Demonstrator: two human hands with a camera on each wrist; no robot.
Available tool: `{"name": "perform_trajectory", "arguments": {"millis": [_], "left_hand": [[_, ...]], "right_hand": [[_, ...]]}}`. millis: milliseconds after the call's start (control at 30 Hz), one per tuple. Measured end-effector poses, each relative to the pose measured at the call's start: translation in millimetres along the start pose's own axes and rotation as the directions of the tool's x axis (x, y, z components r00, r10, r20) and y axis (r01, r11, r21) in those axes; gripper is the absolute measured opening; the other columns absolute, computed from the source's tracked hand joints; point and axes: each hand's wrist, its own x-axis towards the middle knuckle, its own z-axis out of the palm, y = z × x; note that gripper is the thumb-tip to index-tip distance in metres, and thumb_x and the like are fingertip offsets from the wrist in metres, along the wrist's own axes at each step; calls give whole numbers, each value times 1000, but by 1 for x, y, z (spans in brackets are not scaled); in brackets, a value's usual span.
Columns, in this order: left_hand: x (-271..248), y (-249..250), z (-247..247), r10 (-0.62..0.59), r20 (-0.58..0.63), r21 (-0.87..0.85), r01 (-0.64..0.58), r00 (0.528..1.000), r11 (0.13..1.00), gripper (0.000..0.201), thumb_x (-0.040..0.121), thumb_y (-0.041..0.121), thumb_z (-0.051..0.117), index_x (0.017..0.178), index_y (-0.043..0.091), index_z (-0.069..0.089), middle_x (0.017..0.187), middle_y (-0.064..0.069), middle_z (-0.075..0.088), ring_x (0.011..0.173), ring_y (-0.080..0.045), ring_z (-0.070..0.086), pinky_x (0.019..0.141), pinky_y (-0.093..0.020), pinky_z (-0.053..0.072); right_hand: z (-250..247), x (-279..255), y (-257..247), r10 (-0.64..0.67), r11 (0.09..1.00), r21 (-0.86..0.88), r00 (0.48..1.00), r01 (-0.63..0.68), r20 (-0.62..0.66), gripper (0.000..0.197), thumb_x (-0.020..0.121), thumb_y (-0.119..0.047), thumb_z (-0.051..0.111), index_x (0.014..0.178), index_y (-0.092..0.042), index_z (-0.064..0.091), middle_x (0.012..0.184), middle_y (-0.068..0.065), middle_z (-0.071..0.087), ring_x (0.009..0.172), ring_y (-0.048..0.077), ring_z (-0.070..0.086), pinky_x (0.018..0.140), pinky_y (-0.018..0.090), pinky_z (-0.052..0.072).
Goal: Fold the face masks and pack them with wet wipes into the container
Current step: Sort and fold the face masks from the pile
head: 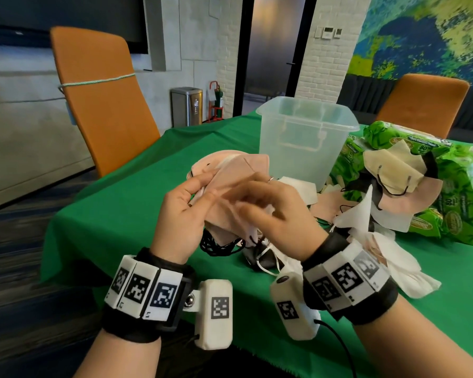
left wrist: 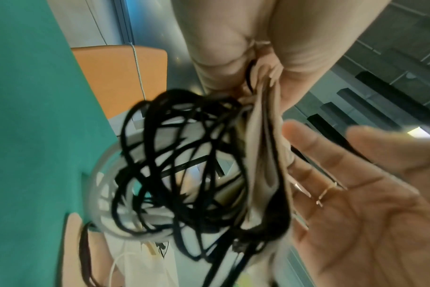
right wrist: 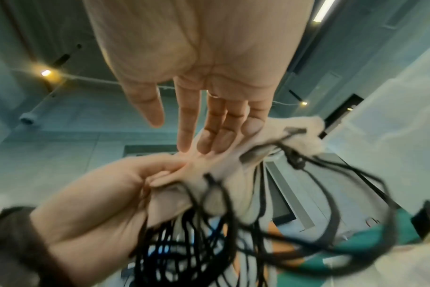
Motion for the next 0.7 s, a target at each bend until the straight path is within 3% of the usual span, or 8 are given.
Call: {"name": "perform_trajectory", "arguments": {"millis": [133,200,267,333,433,500,600,700], "left_hand": [[-3,-1,0,25,-9,88,-24,1000,996,38,90,-5,52,95,31,60,105,17,62,102,6,58,97,-18,42],[-4,-1,1,49,14,100,-50,999,994,40,90,-6,52,97,32,60,104,22,62,101,11,57,93,-11,41],[-5,0,2,78,61,102,-83,995,991,39,88,-3,54,104,32,60,108,23,62,106,10,56,94,-10,40],[-5,-1,2,91,96,96,-101,991,990,40,82,4,52,112,31,59,118,16,62,117,0,54,101,-17,40],[-5,-1,3,77,120,78,-87,990,993,45,82,4,50,118,30,56,127,4,60,123,-11,52,105,-27,40],[-6,-2,3,73,132,74,-84,988,994,46,84,1,51,119,30,55,129,2,59,123,-12,52,106,-30,40],[-6,-2,2,78,147,70,-89,986,994,45,80,6,50,118,29,55,127,2,60,123,-12,53,101,-23,43],[-5,-3,1,88,165,79,-102,982,992,45,79,5,50,119,27,56,128,3,59,123,-8,52,101,-19,41]], "right_hand": [[-18,6,9,169,984,-18,955,-179,-243,27,82,-8,62,105,-20,57,106,3,51,82,3,47,69,4,36],[-23,10,14,227,970,-39,951,-240,-211,41,80,-12,68,116,-23,52,109,1,46,88,4,45,74,2,35],[-25,12,15,250,968,18,954,-251,-163,43,77,-15,72,111,-31,51,101,0,49,82,6,46,71,6,37],[-27,14,14,227,974,45,958,-223,-176,37,74,-13,75,97,-33,54,91,-1,54,74,10,49,66,10,39],[-29,16,10,193,981,37,964,-190,-184,30,69,-8,77,70,-29,55,70,-5,57,62,7,47,58,11,37],[-29,17,10,212,975,99,964,-198,-161,31,69,-5,77,63,-25,53,61,-7,56,59,5,47,58,13,38],[-29,19,12,236,966,144,962,-217,-134,33,69,-3,76,69,-26,52,64,-6,54,63,11,49,64,29,43],[-29,21,13,219,975,49,974,-216,-55,37,71,-7,75,87,-33,55,66,-3,50,65,15,48,68,36,45]]}}
